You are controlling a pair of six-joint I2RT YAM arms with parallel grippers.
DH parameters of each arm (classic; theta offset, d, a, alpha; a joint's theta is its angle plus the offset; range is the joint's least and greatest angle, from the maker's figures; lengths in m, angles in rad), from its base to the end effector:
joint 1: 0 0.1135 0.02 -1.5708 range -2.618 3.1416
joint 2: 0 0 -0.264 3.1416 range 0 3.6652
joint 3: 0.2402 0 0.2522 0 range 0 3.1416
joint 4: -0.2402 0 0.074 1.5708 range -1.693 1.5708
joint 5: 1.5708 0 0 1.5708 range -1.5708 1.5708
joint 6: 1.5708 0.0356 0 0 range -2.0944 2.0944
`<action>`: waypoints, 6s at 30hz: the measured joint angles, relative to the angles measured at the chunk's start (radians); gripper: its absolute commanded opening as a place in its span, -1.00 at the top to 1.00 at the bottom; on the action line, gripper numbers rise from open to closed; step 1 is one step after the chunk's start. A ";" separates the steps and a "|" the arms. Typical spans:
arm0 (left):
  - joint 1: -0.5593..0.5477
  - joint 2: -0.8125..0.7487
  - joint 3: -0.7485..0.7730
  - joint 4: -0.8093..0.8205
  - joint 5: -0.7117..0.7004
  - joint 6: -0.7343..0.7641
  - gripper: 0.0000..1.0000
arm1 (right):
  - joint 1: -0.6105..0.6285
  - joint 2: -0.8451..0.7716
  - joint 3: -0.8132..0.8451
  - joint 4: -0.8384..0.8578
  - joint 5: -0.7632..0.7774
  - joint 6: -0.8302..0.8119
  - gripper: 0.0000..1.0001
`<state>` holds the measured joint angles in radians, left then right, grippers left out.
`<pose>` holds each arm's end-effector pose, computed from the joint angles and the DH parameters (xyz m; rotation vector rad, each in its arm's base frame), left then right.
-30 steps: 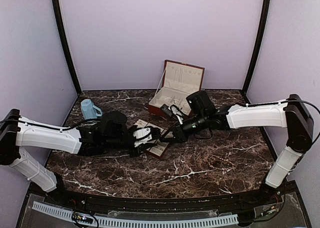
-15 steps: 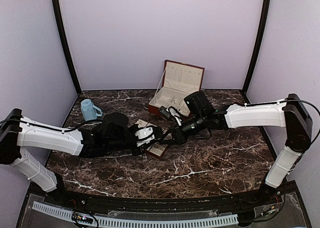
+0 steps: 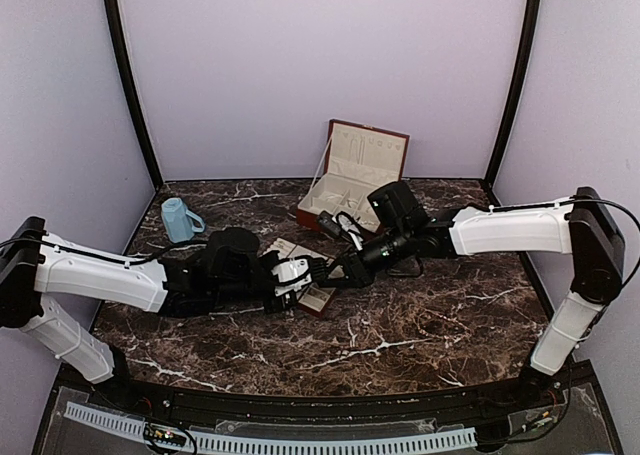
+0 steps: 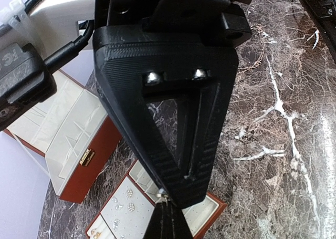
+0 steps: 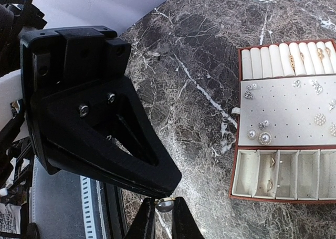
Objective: Organize the mixed jewelry
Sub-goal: Pass from the right arm to the left, then pass from the left arm to the right, then place the earring in the earring holder.
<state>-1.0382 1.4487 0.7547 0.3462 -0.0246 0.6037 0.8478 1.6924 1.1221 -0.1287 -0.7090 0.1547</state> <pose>0.1620 -0.2731 0.2276 1.3993 1.3259 -0.2682 0.2261 0.2912 0.2288 -1.1950 2.1004 1.3060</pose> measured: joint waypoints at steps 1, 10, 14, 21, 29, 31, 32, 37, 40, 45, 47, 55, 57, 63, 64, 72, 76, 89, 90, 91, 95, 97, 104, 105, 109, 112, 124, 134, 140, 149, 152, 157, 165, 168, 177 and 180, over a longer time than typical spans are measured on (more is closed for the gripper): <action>0.000 0.000 0.000 0.000 0.000 0.002 1.00 | 0.000 0.000 0.000 0.000 0.003 0.000 0.77; -0.007 -0.001 -0.006 0.033 -0.031 -0.029 1.00 | -0.002 -0.035 -0.034 0.042 0.066 0.028 0.10; -0.010 -0.009 -0.016 0.068 -0.052 -0.105 1.00 | -0.018 -0.121 -0.113 0.120 0.105 0.076 0.01; 0.004 -0.033 -0.051 0.108 -0.046 -0.286 1.00 | -0.033 -0.228 -0.260 0.377 0.155 0.246 0.01; 0.027 -0.069 -0.117 0.209 -0.001 -0.494 1.00 | -0.007 -0.227 -0.291 0.517 0.220 0.398 0.13; 0.028 -0.076 -0.134 0.235 0.005 -0.528 1.00 | 0.005 -0.210 -0.277 0.527 0.217 0.414 0.13; 0.028 -0.078 -0.142 0.244 0.006 -0.538 1.00 | 0.011 -0.200 -0.269 0.529 0.214 0.423 0.13; 0.028 -0.091 -0.164 0.278 0.010 -0.575 1.00 | 0.032 -0.155 -0.239 0.533 0.203 0.447 0.14; 0.028 -0.101 -0.169 0.297 0.010 -0.584 1.00 | 0.041 -0.134 -0.219 0.533 0.201 0.458 0.16; 0.028 -0.109 -0.172 0.319 0.010 -0.590 1.00 | 0.045 -0.104 -0.193 0.537 0.191 0.477 0.25; 0.028 -0.109 -0.173 0.320 0.010 -0.590 1.00 | 0.049 -0.092 -0.186 0.540 0.184 0.484 0.29; 0.028 -0.109 -0.174 0.333 0.010 -0.591 1.00 | 0.058 -0.071 -0.172 0.550 0.149 0.498 0.49; 0.028 -0.109 -0.174 0.334 0.010 -0.590 1.00 | 0.059 -0.070 -0.171 0.555 0.142 0.498 0.52; 0.028 -0.109 -0.174 0.334 0.011 -0.591 1.00 | 0.061 -0.069 -0.171 0.570 0.130 0.502 0.60; 0.028 -0.109 -0.174 0.334 0.011 -0.591 1.00 | 0.061 -0.069 -0.171 0.571 0.130 0.502 0.62; 0.028 -0.109 -0.174 0.334 0.013 -0.590 1.00 | 0.061 -0.069 -0.171 0.571 0.136 0.501 0.73; 0.028 -0.109 -0.174 0.334 0.013 -0.590 1.00 | 0.061 -0.069 -0.171 0.571 0.143 0.501 0.78; 0.030 -0.109 -0.174 0.333 0.004 -0.589 -0.06 | 0.062 -0.075 -0.171 0.563 0.193 0.470 0.83; 0.030 -0.109 -0.174 0.332 0.003 -0.591 -0.21 | 0.062 -0.078 -0.171 0.553 0.203 0.463 0.83; 0.030 -0.109 -0.174 0.331 0.002 -0.596 -0.32 | 0.061 -0.082 -0.171 0.542 0.212 0.455 0.83; 0.030 -0.109 -0.174 0.324 -0.003 -0.598 -0.49 | 0.047 -0.103 -0.173 0.506 0.240 0.421 0.83; 0.030 -0.112 -0.174 0.310 -0.005 -0.597 -0.53 | 0.035 -0.119 -0.173 0.484 0.255 0.401 0.83; 0.083 -0.198 -0.169 0.218 -0.009 -0.599 -0.56 | 0.005 -0.143 -0.173 0.410 0.317 0.320 0.83; 0.103 -0.213 -0.168 0.205 -0.009 -0.606 -0.59 | 0.003 -0.143 -0.173 0.398 0.325 0.309 0.83; 0.220 -0.286 -0.163 0.132 -0.002 -0.635 -0.63 | 0.002 -0.142 -0.172 0.347 0.361 0.258 0.83; 0.314 -0.319 -0.138 0.061 0.006 -0.663 -0.65 | 0.007 -0.125 -0.158 0.315 0.389 0.222 0.83; 0.699 -0.369 -0.028 -0.140 0.115 -0.786 -0.67 | 0.046 0.057 -0.018 0.234 0.458 0.135 0.83; 0.742 -0.401 -0.023 -0.213 0.098 -0.762 -0.67 | 0.080 0.198 0.079 0.221 0.503 0.085 0.81; 0.742 -0.408 -0.022 -0.229 0.096 -0.740 -0.66 | 0.087 0.264 0.093 0.209 0.512 0.066 0.81; 0.742 -0.408 -0.022 -0.233 0.097 -0.735 -0.67 | 0.087 0.314 0.113 0.202 0.533 0.056 0.82; 0.742 -0.407 -0.022 -0.233 0.097 -0.735 -0.67 | 0.087 0.319 0.123 0.203 0.546 0.055 0.82; 0.742 -0.407 -0.022 -0.233 0.099 -0.735 -0.67 | 0.087 0.325 0.135 0.203 0.554 0.052 0.82; 0.742 -0.406 -0.022 -0.233 0.103 -0.735 -0.67 | 0.087 0.360 0.150 0.203 0.571 0.052 0.82; 0.742 -0.406 -0.022 -0.233 0.104 -0.735 -0.67 | 0.087 0.361 0.152 0.203 0.576 0.052 0.82; 0.742 -0.406 -0.022 -0.233 0.104 -0.735 -0.67 | 0.087 0.361 0.152 0.203 0.598 0.052 0.81; 0.742 -0.406 -0.022 -0.233 0.104 -0.735 -0.67 | 0.087 0.361 0.152 0.203 0.602 0.052 0.81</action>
<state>-0.2962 1.0431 0.7326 0.1131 0.0792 -0.1314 0.9352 2.0537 1.2743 0.0746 -0.1066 0.2066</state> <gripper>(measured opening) 0.833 0.097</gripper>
